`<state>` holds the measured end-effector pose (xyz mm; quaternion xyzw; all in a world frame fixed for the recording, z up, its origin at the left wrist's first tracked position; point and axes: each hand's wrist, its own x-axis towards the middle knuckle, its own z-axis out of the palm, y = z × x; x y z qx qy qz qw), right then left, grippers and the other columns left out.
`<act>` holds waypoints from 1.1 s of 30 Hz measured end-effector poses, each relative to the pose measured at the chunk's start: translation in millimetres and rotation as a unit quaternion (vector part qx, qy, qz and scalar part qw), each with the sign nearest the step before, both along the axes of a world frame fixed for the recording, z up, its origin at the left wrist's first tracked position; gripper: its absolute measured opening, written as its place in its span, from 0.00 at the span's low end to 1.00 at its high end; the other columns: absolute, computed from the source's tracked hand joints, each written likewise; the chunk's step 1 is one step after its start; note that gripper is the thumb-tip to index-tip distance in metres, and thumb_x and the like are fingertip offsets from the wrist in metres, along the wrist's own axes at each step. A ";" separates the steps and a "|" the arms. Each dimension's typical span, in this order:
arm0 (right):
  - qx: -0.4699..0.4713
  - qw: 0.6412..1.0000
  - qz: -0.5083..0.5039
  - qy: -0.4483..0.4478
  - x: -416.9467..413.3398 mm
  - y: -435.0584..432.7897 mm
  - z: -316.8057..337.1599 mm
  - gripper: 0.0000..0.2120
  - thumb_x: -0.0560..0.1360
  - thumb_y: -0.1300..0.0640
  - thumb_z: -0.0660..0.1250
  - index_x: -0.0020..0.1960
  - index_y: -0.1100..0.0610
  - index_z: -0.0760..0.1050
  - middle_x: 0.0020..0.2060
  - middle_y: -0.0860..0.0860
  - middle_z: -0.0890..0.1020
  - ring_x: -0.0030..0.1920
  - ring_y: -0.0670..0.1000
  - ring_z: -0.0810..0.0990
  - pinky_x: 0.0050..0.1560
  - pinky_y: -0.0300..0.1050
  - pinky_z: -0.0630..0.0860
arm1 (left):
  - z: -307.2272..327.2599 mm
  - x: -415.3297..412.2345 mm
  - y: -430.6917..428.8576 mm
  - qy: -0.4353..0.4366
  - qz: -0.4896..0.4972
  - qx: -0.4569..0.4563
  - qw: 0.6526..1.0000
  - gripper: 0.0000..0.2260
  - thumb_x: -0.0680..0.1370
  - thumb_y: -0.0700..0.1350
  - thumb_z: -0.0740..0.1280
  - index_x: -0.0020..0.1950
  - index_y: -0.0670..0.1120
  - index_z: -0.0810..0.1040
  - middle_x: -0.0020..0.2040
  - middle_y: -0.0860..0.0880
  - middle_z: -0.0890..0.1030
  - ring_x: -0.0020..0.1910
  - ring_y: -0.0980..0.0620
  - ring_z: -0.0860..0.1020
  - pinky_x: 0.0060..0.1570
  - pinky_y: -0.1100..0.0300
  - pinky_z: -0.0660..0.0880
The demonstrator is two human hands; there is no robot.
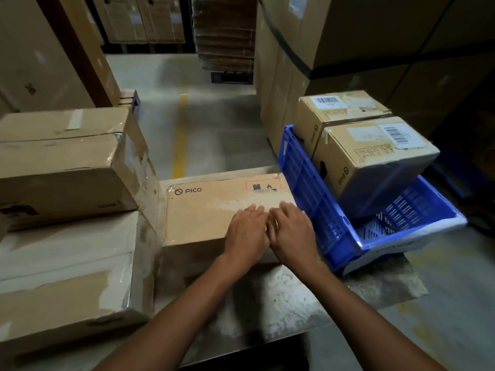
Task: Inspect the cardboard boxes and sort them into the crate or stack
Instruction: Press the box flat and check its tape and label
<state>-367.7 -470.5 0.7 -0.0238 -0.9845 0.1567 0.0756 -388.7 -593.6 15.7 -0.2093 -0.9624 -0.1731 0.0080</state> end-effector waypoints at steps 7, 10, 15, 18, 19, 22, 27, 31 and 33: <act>-0.023 0.999 0.027 0.014 -37.2 -1.1 26.4 0.16 0.81 0.50 0.63 0.65 0.55 0.76 0.64 0.52 0.77 0.61 0.53 0.77 0.61 0.50 0.75 | 6.4 -40.0 -1.1 0.048 0.034 -0.001 0.998 0.16 0.80 0.45 0.59 0.66 0.47 0.77 0.65 0.48 0.79 0.65 0.49 0.74 0.72 0.48 0.63; -0.005 0.999 0.047 0.000 -54.5 -4.2 20.7 0.18 0.80 0.50 0.64 0.68 0.55 0.73 0.67 0.53 0.76 0.66 0.52 0.74 0.66 0.50 0.73 | 4.3 -54.2 -6.0 0.029 0.042 0.002 0.999 0.17 0.79 0.43 0.60 0.67 0.46 0.77 0.67 0.46 0.78 0.67 0.48 0.73 0.71 0.51 0.64; 0.116 0.990 0.086 -0.012 -63.8 -6.7 12.0 0.17 0.78 0.46 0.65 0.63 0.53 0.71 0.60 0.54 0.76 0.62 0.54 0.74 0.64 0.53 0.72 | -4.4 -60.2 -15.3 0.024 0.010 0.020 0.999 0.17 0.78 0.42 0.61 0.66 0.45 0.79 0.67 0.45 0.79 0.66 0.46 0.74 0.70 0.52 0.66; 0.097 0.994 0.050 0.009 -65.9 -2.9 12.7 0.18 0.81 0.42 0.58 0.65 0.51 0.71 0.62 0.53 0.74 0.63 0.54 0.71 0.63 0.55 0.71 | -6.1 -54.7 -24.9 0.007 -0.015 0.027 1.000 0.17 0.80 0.42 0.61 0.69 0.47 0.76 0.72 0.47 0.74 0.72 0.47 0.68 0.74 0.50 0.60; 0.070 0.997 0.030 0.013 -63.8 -2.3 11.1 0.20 0.80 0.40 0.58 0.66 0.50 0.70 0.64 0.53 0.72 0.64 0.54 0.70 0.63 0.54 0.71 | -6.9 -52.6 -29.2 0.000 -0.008 0.021 1.000 0.18 0.82 0.44 0.59 0.72 0.48 0.73 0.74 0.48 0.70 0.75 0.48 0.63 0.76 0.48 0.56; -0.024 0.998 -0.048 -0.034 -51.8 0.2 4.6 0.31 0.78 0.34 0.58 0.75 0.50 0.62 0.76 0.59 0.59 0.75 0.61 0.61 0.70 0.61 0.68 | -9.1 -49.6 -53.1 0.033 0.122 -0.027 0.992 0.21 0.83 0.52 0.56 0.76 0.51 0.67 0.79 0.49 0.61 0.80 0.46 0.50 0.75 0.40 0.47; -0.088 0.993 -0.075 -0.018 -24.9 5.9 -7.3 0.38 0.76 0.31 0.60 0.78 0.48 0.55 0.75 0.57 0.61 0.72 0.59 0.68 0.65 0.59 0.74 | -1.9 -49.1 -109.8 0.006 0.347 0.114 0.931 0.22 0.81 0.54 0.61 0.74 0.48 0.69 0.76 0.42 0.64 0.76 0.37 0.57 0.72 0.40 0.59; -0.165 0.983 -0.068 0.048 -19.9 12.4 -5.9 0.35 0.74 0.36 0.68 0.75 0.49 0.61 0.65 0.54 0.69 0.62 0.54 0.73 0.56 0.50 0.76 | 2.4 -47.4 -112.7 0.029 0.339 0.195 0.920 0.16 0.80 0.53 0.64 0.64 0.47 0.79 0.63 0.44 0.76 0.60 0.41 0.75 0.59 0.52 0.70; -0.187 0.978 -0.071 0.067 -24.6 13.3 -2.5 0.39 0.73 0.38 0.71 0.78 0.48 0.60 0.65 0.56 0.68 0.61 0.54 0.72 0.57 0.52 0.77 | 3.7 -47.6 -113.3 0.067 0.323 0.240 0.913 0.12 0.79 0.50 0.67 0.58 0.46 0.81 0.57 0.46 0.77 0.56 0.44 0.77 0.55 0.56 0.70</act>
